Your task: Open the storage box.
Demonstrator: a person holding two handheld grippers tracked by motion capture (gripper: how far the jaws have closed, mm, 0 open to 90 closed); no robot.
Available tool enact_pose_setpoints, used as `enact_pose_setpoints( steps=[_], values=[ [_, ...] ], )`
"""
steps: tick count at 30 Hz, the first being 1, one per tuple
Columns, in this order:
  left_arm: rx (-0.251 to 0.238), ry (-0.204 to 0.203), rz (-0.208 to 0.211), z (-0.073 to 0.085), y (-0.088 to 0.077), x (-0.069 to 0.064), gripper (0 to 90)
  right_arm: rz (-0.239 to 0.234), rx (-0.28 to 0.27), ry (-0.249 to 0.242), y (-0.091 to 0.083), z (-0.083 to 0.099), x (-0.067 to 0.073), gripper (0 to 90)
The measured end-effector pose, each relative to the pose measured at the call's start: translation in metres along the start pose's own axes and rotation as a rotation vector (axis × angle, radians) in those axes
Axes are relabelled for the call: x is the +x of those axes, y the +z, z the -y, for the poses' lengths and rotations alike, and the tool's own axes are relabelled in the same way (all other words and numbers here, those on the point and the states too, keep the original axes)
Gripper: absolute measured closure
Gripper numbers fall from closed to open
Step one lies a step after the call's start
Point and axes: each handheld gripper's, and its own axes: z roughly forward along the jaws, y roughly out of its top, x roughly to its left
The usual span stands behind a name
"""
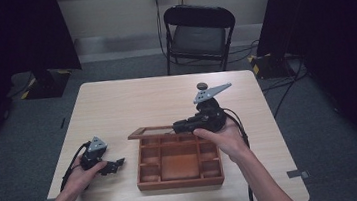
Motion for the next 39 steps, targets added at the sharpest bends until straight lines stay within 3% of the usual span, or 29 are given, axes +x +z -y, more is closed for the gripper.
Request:
enact_pose_setpoints(
  steps=[39],
  values=[
    [0.001,0.001,0.001,-0.0001,0.0000,0.0002,8.0,-0.010,0.008,0.026,-0.0012,-0.0107,-0.0083,82.7]
  ],
)
